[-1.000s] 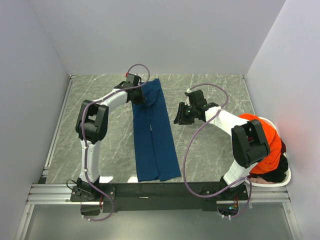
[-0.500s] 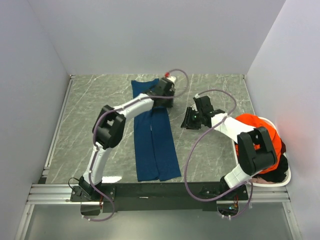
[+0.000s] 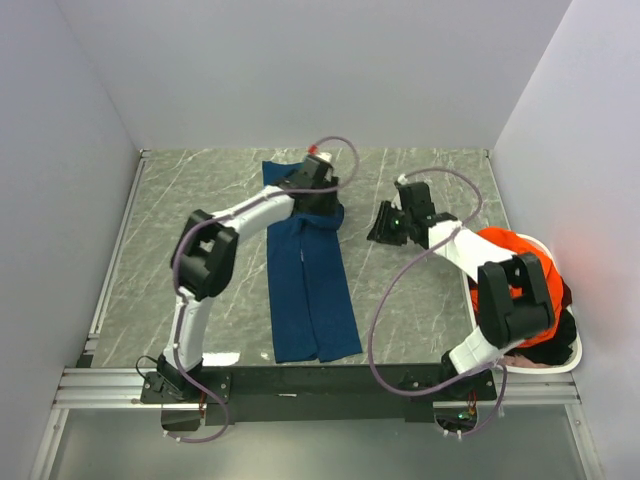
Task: Fold and stack the t-shirts
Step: Fold the tshirt
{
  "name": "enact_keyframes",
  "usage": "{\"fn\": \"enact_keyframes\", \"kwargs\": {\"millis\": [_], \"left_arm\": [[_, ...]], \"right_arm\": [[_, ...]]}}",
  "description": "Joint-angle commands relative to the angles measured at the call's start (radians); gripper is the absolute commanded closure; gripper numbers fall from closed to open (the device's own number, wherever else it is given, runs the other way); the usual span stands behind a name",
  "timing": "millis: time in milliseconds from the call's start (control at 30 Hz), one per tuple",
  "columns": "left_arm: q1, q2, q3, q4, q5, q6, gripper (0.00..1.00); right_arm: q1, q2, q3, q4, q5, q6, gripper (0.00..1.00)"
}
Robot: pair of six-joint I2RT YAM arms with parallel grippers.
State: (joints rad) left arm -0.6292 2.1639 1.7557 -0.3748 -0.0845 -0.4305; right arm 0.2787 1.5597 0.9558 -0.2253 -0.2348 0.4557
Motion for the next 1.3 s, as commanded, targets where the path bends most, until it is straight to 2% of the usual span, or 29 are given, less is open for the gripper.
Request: {"fn": "enact_keyframes", "kwargs": {"millis": [0,200,300,467,633,700,800,1033,1267], "left_arm": [[0.109,-0.142,-0.070,-0.012,-0.049,-0.103,0.38],[0.229,-0.177,-0.226,-0.015,-0.007,-0.133,0.38],[0.233,-0.173,-0.254,-0.042,-0.023,-0.123,0.38],[0.237,-0.177,-0.303,-0.053,-0.026,-0.125,0.41],[0.249,-0.153,-0.318,-0.075,-0.067,-0.122,0.49],[0.260,-0.122,-0.306,-0.104,-0.084,-0.125,0.55],[0.275,-0.096,-0.306,-0.133,-0.109,-0.134,0.57],[0.281,-0.096,-0.335,-0.154,-0.146,-0.136,0.57],[0.281,-0.115,-0.331,-0.159,-0.156,-0.129,0.55]], "right_arm": [[0.011,0.072,0.135,0.063,-0.047,-0.075,0.62],[0.060,0.278,0.408,-0.017,0.034,-0.172,0.61],[0.096,0.420,0.566,-0.081,0.083,-0.224,0.59],[0.168,0.571,0.800,-0.170,0.178,-0.308,0.58],[0.209,0.717,0.990,-0.230,0.216,-0.342,0.59],[0.218,0.770,1.038,-0.247,0.222,-0.341,0.59],[0.221,0.827,1.112,-0.272,0.232,-0.341,0.59],[0.223,0.912,1.222,-0.316,0.293,-0.312,0.59],[0.202,0.915,1.230,-0.298,0.364,-0.255,0.64]]}}
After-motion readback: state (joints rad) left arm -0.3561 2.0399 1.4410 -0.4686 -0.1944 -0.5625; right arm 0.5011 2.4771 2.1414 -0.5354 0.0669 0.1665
